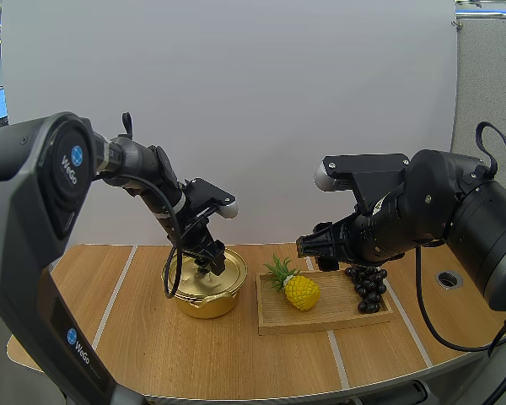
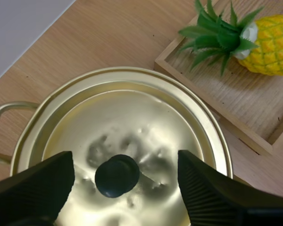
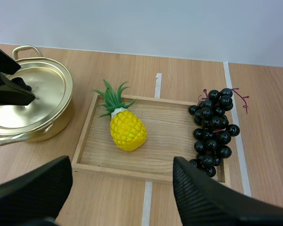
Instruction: Open the pot, put the pineapple inside, and close it
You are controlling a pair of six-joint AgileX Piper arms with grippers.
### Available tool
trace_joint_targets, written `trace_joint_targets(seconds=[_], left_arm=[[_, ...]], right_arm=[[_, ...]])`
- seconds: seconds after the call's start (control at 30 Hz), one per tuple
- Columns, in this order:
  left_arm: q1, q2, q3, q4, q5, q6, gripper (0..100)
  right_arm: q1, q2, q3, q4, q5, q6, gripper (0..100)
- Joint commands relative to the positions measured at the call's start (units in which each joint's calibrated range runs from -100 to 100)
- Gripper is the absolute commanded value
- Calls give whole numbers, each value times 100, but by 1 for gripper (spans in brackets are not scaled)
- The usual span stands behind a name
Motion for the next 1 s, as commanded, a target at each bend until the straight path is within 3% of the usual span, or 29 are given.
trace_joint_targets(seconds=[0.0,0.33,0.57,0.7,0.73,0.97], left_arm=[[-11,97,-161,-69,-13,-69,100],[-11,374,-311,81,47,-341,100],[-11,374,-311,512,67,-627,53],[-11,362,-311,542,188,-627,15],[-11,351,-311,542,239,-627,1],[-11,124,-327,409,722,-657,0]], right_arm=[[4,-28,-38,-30,18,-37,100],[4,-28,-38,-30,18,-37,100],[4,-28,-38,-30,18,-37,100],[4,-28,-38,-30,18,-37,100],[4,-28,-38,-30,18,-37,100],[4,-28,-38,-30,18,-37,100]])
